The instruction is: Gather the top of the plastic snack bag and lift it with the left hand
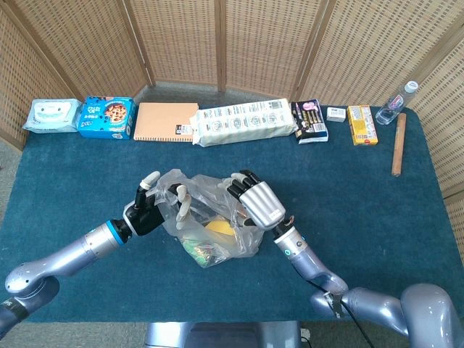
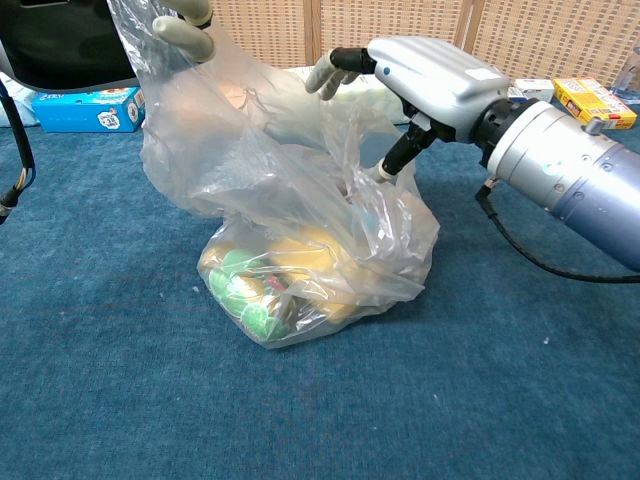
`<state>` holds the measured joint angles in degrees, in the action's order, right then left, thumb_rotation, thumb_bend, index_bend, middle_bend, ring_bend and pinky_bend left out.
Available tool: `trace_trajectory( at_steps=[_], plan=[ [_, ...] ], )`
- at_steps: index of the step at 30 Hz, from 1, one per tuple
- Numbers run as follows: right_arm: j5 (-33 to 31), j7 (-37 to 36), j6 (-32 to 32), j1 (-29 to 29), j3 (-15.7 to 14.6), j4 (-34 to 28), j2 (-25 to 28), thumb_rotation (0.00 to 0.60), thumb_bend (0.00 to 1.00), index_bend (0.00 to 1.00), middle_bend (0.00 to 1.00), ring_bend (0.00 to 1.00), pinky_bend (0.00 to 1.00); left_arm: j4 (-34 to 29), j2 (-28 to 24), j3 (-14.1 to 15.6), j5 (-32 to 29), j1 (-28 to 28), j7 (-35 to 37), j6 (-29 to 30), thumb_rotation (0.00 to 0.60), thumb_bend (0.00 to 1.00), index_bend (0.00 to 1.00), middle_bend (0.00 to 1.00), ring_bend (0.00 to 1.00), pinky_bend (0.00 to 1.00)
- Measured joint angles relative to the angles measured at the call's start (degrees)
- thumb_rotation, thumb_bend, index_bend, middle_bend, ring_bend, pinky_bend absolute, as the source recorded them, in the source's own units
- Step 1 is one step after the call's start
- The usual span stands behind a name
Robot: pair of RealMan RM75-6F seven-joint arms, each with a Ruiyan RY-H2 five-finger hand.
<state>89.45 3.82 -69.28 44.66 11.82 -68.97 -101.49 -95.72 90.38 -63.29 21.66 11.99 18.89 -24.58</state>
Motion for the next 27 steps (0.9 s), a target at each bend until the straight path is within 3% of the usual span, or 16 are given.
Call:
trace_trajectory(
  at_steps=[7, 15, 27],
  plan=[
    [-2.7, 0.0, 0.4, 0.2, 1.3, 0.1, -1.8, 0.6, 0.14, 0.25, 0.29, 0.22, 0.14, -0.4, 0.0, 0.1, 0.0, -0.1, 0.0, 0.0, 0.0, 0.28, 0.55, 0.61, 0.65, 0.62],
    [-10.2, -2.3, -2.7, -1.5, 7.3, -4.1, -4.9, 0.6, 0.18, 0.3, 0.33, 0.24, 0.14, -1.0, -0.2, -0.3, 0.0, -0.5, -0.1, 0.4, 0.0, 0.28, 0.55, 0.61, 0.65, 0.62],
    [-12.3, -8.6, -9.0, -4.0, 11.4, -6.8, -6.5, 0.6, 0.22, 0.34, 0.35, 0.27, 0.13, -1.8, -0.3, -1.0, -0.1, -1.2, 0.0, 1.0, 0.0, 0.28, 0.55, 0.61, 0.65, 0.61]
  ],
)
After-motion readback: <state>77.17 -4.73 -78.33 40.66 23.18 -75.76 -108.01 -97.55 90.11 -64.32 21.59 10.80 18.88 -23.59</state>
